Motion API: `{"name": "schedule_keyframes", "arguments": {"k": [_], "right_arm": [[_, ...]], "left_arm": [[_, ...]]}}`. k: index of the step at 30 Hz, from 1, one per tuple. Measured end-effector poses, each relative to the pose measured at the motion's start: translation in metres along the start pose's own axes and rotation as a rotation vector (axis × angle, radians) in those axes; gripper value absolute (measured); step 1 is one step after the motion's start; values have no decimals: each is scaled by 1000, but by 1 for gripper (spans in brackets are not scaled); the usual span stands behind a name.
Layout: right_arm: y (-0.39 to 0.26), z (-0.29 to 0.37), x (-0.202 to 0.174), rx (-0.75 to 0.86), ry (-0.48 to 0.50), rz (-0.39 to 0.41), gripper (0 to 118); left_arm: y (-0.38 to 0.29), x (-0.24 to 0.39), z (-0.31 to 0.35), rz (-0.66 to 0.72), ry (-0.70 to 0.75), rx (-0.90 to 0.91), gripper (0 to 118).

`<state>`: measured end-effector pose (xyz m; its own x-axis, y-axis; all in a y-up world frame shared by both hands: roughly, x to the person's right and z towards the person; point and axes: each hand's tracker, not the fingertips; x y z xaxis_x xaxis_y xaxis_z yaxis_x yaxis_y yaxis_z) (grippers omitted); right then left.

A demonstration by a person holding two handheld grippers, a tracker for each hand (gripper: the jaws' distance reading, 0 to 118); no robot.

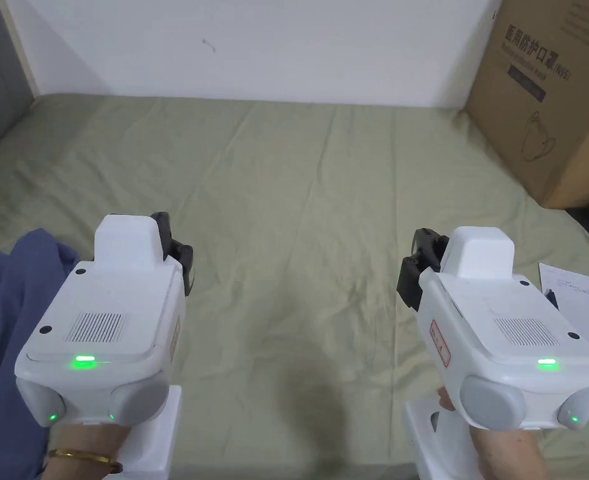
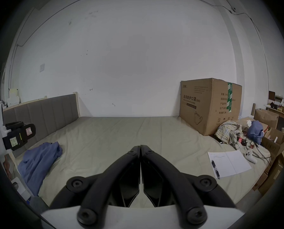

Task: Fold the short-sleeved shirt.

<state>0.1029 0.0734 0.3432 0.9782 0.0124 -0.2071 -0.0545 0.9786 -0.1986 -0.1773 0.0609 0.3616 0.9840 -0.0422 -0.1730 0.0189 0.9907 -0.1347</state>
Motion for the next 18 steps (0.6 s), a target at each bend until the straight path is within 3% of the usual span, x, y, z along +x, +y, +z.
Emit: {"name": "schedule_keyframes", "arguments": {"k": [18], "right_arm": [[4,4,1,-2,22,7,0]], "left_arm": [[5,1,2,-2,-4,-2,0]]}}
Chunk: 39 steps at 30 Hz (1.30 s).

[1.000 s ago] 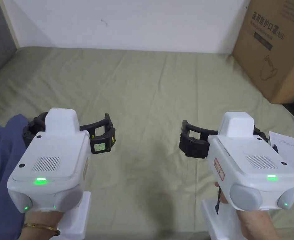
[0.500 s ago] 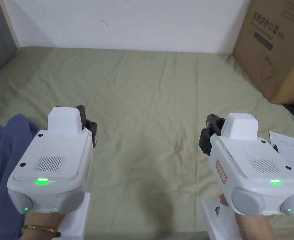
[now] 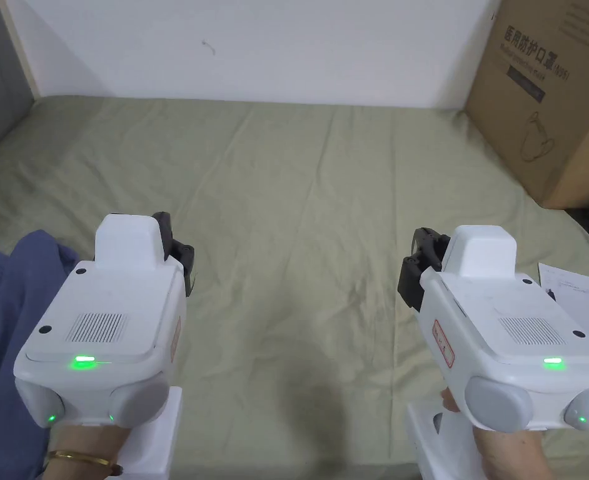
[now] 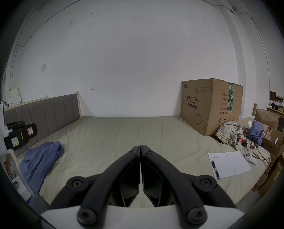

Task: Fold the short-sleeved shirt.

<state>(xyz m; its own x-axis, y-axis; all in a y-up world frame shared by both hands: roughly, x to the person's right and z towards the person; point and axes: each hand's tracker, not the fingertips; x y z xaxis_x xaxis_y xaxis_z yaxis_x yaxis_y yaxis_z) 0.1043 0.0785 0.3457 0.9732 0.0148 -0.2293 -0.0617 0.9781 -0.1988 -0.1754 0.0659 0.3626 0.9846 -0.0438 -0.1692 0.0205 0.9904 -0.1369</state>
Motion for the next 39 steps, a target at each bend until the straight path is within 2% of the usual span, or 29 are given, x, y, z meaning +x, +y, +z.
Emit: {"name": "schedule_keyframes", "arguments": {"k": [19,26,39], "right_arm": [[10,-8,-14,-2,45,25,0],[22,-21,-57,23,173,68,0],[22,-36,-167,29,474,117,0]], "left_arm": [[2,-11,6,9,22,1,0],[2,-49,22,-2,143,11,0],[-10,-146,90,25,451,-3,0]]}}
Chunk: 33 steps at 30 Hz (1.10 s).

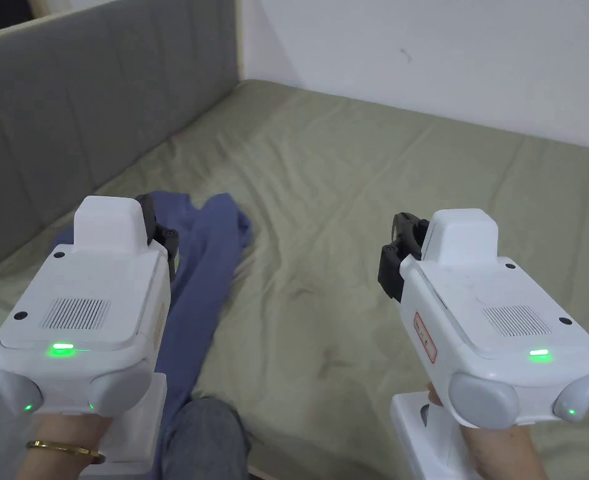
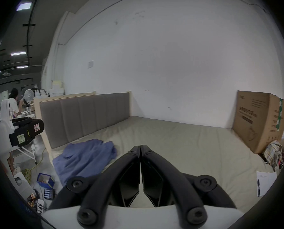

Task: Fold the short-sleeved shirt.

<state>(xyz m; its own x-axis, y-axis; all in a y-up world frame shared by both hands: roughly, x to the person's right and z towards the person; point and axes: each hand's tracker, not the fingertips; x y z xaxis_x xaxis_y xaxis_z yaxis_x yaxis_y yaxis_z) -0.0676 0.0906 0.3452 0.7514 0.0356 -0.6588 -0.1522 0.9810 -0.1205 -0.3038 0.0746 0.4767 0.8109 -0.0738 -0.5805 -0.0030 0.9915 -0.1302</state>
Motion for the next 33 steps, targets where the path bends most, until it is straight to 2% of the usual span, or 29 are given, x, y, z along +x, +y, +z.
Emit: {"name": "schedule_keyframes", "arguments": {"k": [8,16,18,21,25,28,33], "right_arm": [[1,-22,-43,-10,122,18,0],[0,-27,-55,-22,157,27,0],[1,-27,-54,-22,156,25,0],[2,-27,-51,-19,155,22,0],[3,-29,-45,-20,146,11,0],[2,-32,-39,-26,131,3,0],[-3,-42,-26,-60,103,5,0]], "left_arm": [[-8,-47,12,12,109,-24,0],[-13,-60,5,45,132,-59,2],[-14,-62,-4,73,120,-90,11],[-14,-65,-25,106,79,-136,47],[-11,-68,-69,115,-3,-215,118],[-2,-55,-112,80,-40,-232,118],[2,-37,-191,94,-160,-450,118]]}}
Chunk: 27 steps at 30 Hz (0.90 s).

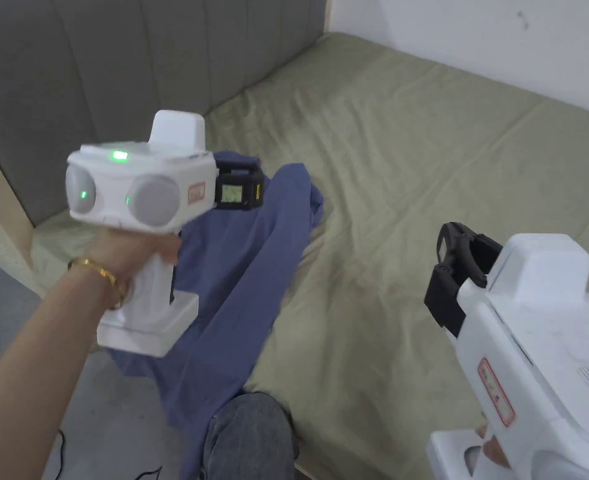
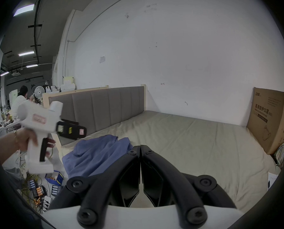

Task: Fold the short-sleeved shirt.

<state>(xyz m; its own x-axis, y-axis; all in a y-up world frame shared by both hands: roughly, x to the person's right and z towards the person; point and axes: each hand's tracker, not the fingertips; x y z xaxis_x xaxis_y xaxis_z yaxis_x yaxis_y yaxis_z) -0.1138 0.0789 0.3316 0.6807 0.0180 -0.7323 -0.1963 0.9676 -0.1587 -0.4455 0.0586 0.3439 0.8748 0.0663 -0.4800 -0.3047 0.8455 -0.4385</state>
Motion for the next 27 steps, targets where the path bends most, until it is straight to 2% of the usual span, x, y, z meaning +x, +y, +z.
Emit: {"name": "schedule_keyframes", "arguments": {"k": [1,8,12,16,18,20,22,23,24,25,27], "right_arm": [[-1,-2,3,-7,-4,-3,0],[-15,-23,28,-80,-50,-9,0],[-25,-34,42,-121,-81,-18,0],[-35,-42,52,-151,-103,-22,0],[-40,-46,55,-165,-110,-29,0],[-44,-48,57,-180,-112,-38,0],[-48,-47,56,-188,-112,-43,0],[-49,-46,55,-191,-111,-44,0],[-49,-44,53,-194,-107,-46,0],[-49,-42,52,-197,-103,-49,0],[-49,-34,48,-197,-100,-59,0]], "left_arm": [[5,-3,-24,1,0,-98,118],[13,1,-174,-77,24,-364,118],[-6,0,-227,-69,38,-490,118],[-24,0,-253,-118,71,-550,118],[-30,0,-262,-144,68,-591,105],[-34,0,-262,-129,32,-607,70],[-30,2,-261,-48,-1,-627,32],[-27,3,-259,-69,19,-623,15],[-26,2,-257,-93,37,-632,3],[-23,1,-253,-99,46,-634,3],[-15,-5,-242,-10,34,-615,2]]}}
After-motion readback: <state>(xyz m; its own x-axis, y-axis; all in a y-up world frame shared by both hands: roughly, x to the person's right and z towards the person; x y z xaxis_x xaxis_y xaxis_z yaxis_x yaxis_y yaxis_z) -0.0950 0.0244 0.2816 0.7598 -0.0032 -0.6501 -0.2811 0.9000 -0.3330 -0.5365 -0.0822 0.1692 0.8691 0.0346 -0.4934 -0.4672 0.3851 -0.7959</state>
